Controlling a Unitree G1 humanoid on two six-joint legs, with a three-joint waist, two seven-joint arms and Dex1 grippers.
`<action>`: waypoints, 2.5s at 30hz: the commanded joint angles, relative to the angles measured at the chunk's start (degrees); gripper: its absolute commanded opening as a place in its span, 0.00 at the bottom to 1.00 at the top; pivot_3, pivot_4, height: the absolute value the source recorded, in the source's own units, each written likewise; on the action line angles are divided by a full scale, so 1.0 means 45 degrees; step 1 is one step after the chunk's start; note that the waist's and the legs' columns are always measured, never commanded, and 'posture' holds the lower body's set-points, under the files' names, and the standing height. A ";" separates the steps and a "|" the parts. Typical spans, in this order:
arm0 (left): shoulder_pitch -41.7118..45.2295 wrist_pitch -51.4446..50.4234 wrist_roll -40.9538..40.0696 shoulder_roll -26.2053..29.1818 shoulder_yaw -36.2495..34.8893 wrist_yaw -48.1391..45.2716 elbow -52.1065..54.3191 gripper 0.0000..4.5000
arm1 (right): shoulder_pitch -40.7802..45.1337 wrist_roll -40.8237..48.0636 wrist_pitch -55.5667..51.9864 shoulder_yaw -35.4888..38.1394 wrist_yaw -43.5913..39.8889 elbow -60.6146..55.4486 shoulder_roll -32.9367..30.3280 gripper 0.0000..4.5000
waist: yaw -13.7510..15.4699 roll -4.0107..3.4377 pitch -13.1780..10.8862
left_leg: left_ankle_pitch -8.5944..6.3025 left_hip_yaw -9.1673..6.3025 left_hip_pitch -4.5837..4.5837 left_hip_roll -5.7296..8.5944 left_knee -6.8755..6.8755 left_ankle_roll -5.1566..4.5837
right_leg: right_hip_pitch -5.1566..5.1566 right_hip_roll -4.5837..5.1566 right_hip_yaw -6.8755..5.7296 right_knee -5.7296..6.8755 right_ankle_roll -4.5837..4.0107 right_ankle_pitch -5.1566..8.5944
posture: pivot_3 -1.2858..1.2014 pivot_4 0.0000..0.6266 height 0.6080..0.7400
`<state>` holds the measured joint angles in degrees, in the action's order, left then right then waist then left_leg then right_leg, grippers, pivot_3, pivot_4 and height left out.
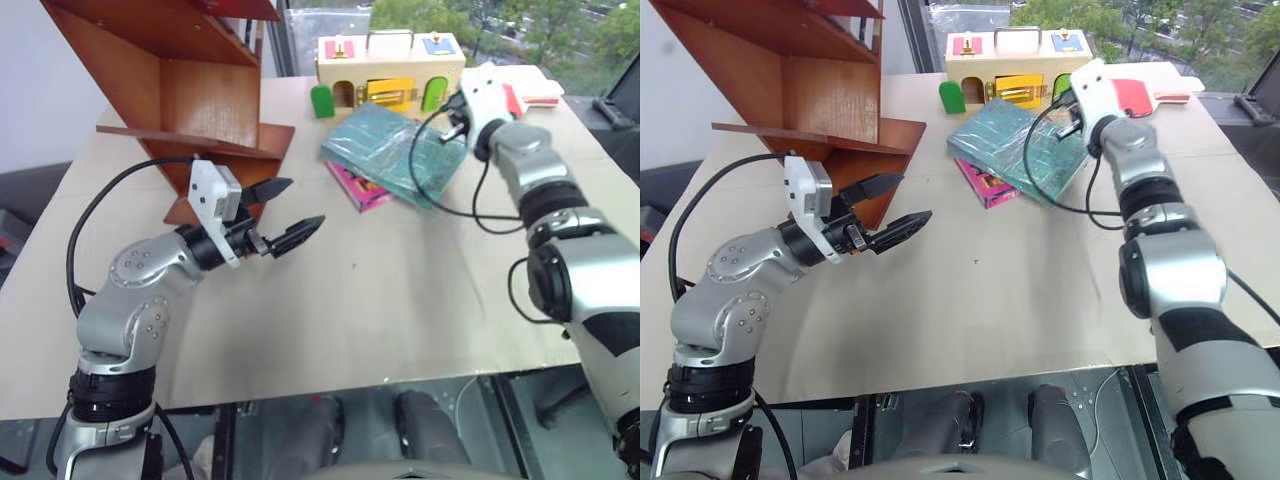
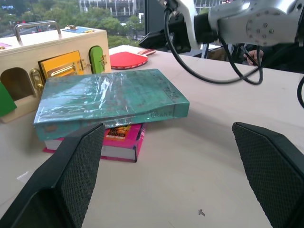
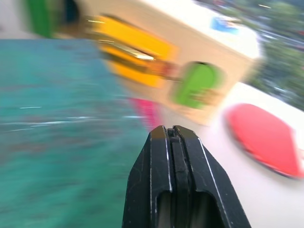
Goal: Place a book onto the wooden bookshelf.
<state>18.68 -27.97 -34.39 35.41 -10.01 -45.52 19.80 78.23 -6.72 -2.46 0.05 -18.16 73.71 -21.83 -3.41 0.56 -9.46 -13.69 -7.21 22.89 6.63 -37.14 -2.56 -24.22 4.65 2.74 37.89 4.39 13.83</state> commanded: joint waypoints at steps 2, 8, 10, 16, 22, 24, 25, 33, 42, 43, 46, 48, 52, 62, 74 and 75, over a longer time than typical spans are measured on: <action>0.0541 0.0677 0.0437 -0.0080 -0.0015 0.0253 0.0045 1.00 | 0.0206 -0.0373 -0.0762 -0.0058 0.0780 0.0464 -0.0023 0.02 | -0.0026 -0.0001 -0.0001 | 0.0000 0.0018 0.0000 0.0000 0.0000 -0.0001 | -0.0006 0.0000 0.0017 0.0010 0.0000 0.0000 | 0.52 0.24 1.00; -0.0158 0.0876 0.0549 -0.0090 -0.0235 0.0537 0.0539 1.00 | -0.0183 -0.0222 -0.1336 0.0347 0.0871 0.0617 -0.0223 0.02 | -0.0073 -0.0001 -0.0001 | 0.0000 0.0027 0.0001 0.0000 0.0002 -0.0002 | -0.0011 0.0002 0.0031 0.0007 0.0001 0.0000 | 0.52 0.24 1.00; -0.0541 0.0771 0.0504 -0.0192 -0.0202 0.0775 0.1014 1.00 | -0.0357 -0.0171 -0.1313 0.0389 0.0524 0.0447 -0.0307 0.02 | -0.0066 -0.0001 -0.0001 | 0.0000 0.0027 0.0002 -0.0001 0.0003 -0.0003 | -0.0011 0.0003 0.0030 0.0006 0.0001 0.0000 | 0.52 0.24 1.00; -0.0293 0.0807 0.0436 -0.0066 -0.0148 0.0610 0.0670 1.00 | -0.1257 0.0132 -0.1789 0.0357 -0.0965 -0.0513 -0.0435 0.02 | -0.0056 -0.0001 -0.0001 | 0.0000 0.0028 0.0002 -0.0002 -0.0008 -0.0003 | -0.0008 0.0001 0.0028 0.0016 0.0002 -0.0001 | 0.52 0.24 1.00; 0.0437 0.1166 0.0780 0.0273 0.0005 -0.0129 -0.0554 1.00 | -0.3124 0.1170 -0.3812 0.0167 -0.3104 -0.4605 0.0316 0.02 | -0.0138 -0.0002 -0.0001 | 0.0000 0.0033 0.0002 -0.0010 -0.0013 -0.0004 | -0.0012 -0.0004 0.0034 0.0020 0.0003 -0.0001 | 0.52 0.24 1.00; 0.0481 0.1180 0.0802 0.0368 0.0037 -0.0345 -0.0638 1.00 | -0.4217 0.1575 -0.5335 0.0045 -0.3375 -0.7385 0.0570 0.02 | -0.0117 -0.0002 -0.0001 | -0.0001 0.0033 0.0003 -0.0015 -0.0010 -0.0004 | -0.0015 -0.0003 0.0037 0.0020 0.0003 -0.0001 | 0.52 0.24 1.00; 0.0516 0.1190 0.0824 0.0420 0.0066 -0.0468 -0.0702 1.00 | -0.4740 0.1829 -0.6227 0.0020 -0.3438 -0.8854 0.0708 0.02 | -0.0103 -0.0002 -0.0001 | -0.0001 0.0023 0.0013 -0.0016 -0.0008 -0.0004 | -0.0021 -0.0002 0.0029 0.0017 0.0003 -0.0001 | 0.52 0.24 1.00; 0.0950 0.1382 0.1024 0.0419 0.0306 -0.0763 -0.1248 1.00 | -0.7156 0.2922 -0.9931 -0.0620 -0.3598 -1.5545 0.0952 0.02 | 0.0003 -0.0004 0.0002 | 0.0000 -0.0002 0.0144 -0.0009 -0.0069 -0.0003 | -0.0136 0.0004 -0.0005 0.0042 0.0004 -0.0004 | 0.52 0.24 1.00; 0.0804 0.1296 0.1082 0.0400 0.0316 -0.0827 -0.1109 1.00 | -0.7170 0.4022 -1.1115 -0.0737 -0.4201 -1.8124 -0.0233 0.02 | 0.0184 -0.0003 0.0002 | 0.0001 -0.0019 0.0169 0.0007 -0.0072 -0.0004 | -0.0150 0.0060 -0.0024 0.0035 0.0005 -0.0004 | 0.52 0.24 1.00; 0.0788 0.1286 0.1079 0.0404 0.0302 -0.0814 -0.1088 1.00 | -0.6838 0.3988 -1.0949 -0.0812 -0.4161 -1.7825 -0.0211 0.02 | 0.0182 -0.0003 0.0002 | 0.0001 -0.0016 0.0168 0.0007 -0.0072 -0.0004 | -0.0151 0.0059 -0.0022 0.0038 0.0005 -0.0004 | 0.52 0.24 1.00; 0.0640 0.1349 0.1177 0.0544 0.0115 -0.0749 -0.1066 1.00 | -0.5516 0.3387 -0.9872 -0.1890 -0.4127 -1.6022 0.0428 0.02 | 0.0159 -0.0002 0.0002 | 0.0001 -0.0015 0.0162 0.0003 -0.0071 -0.0003 | -0.0152 0.0057 -0.0022 0.0042 0.0005 -0.0004 | 0.52 0.24 1.00; 0.0486 0.1461 0.1294 0.0724 -0.0102 -0.0741 -0.1163 1.00 | -0.4844 0.3255 -0.9138 -0.2702 -0.4457 -1.4968 0.1204 0.02 | 0.0105 -0.0001 0.0003 | 0.0001 -0.0009 0.0158 0.0000 -0.0066 -0.0003 | -0.0150 0.0056 -0.0018 0.0042 0.0005 -0.0004 | 0.52 0.24 1.00; 0.0237 0.1649 0.1390 0.1027 -0.0382 -0.0761 -0.1260 1.00 | -0.4304 0.2665 -0.7765 -0.3574 -0.4553 -1.3178 0.2103 0.02 | -0.0016 0.0000 0.0004 | 0.0001 -0.0021 0.0166 -0.0002 -0.0061 -0.0002 | -0.0156 0.0056 -0.0027 0.0035 0.0004 -0.0004 | 0.52 0.24 1.00; -0.0499 0.1534 0.1281 0.1305 -0.0933 -0.0585 -0.0794 1.00 | -0.4983 0.1577 -0.6978 -0.4294 -0.5308 -1.2388 0.1202 0.02 | 0.0186 0.0000 0.0004 | 0.0003 -0.0073 0.0184 0.0034 -0.0077 -0.0004 | -0.0153 0.0057 -0.0076 0.0023 0.0004 -0.0003 | 0.52 0.24 1.00; 0.0314 0.1687 0.1488 0.1255 -0.0439 -0.0892 -0.1533 1.00 | -0.7450 0.1503 -0.9389 -0.3733 -0.5554 -1.6286 -0.1100 0.02 | 0.0232 0.0002 0.0005 | 0.0004 -0.0067 0.0181 0.0027 -0.0084 -0.0002 | -0.0145 0.0071 -0.0070 0.0035 0.0004 -0.0004 | 0.52 0.24 1.00; 0.0373 0.1708 0.1497 0.1253 -0.0401 -0.0905 -0.1585 1.00 | -0.7575 0.1557 -0.9584 -0.3623 -0.5519 -1.6509 -0.1220 0.02 | 0.0239 0.0002 0.0005 | 0.0004 -0.0067 0.0184 0.0028 -0.0084 -0.0002 | -0.0144 0.0072 -0.0070 0.0034 0.0004 -0.0004 | 0.52 0.24 1.00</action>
<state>19.21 -21.66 -28.11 40.47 -11.30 -49.21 12.28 44.03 -0.13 -44.30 -18.77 -43.36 2.71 -26.71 -2.33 0.57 -9.43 -13.68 -7.50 23.72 6.77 -37.53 -2.57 -24.86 4.99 2.43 38.05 4.41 13.81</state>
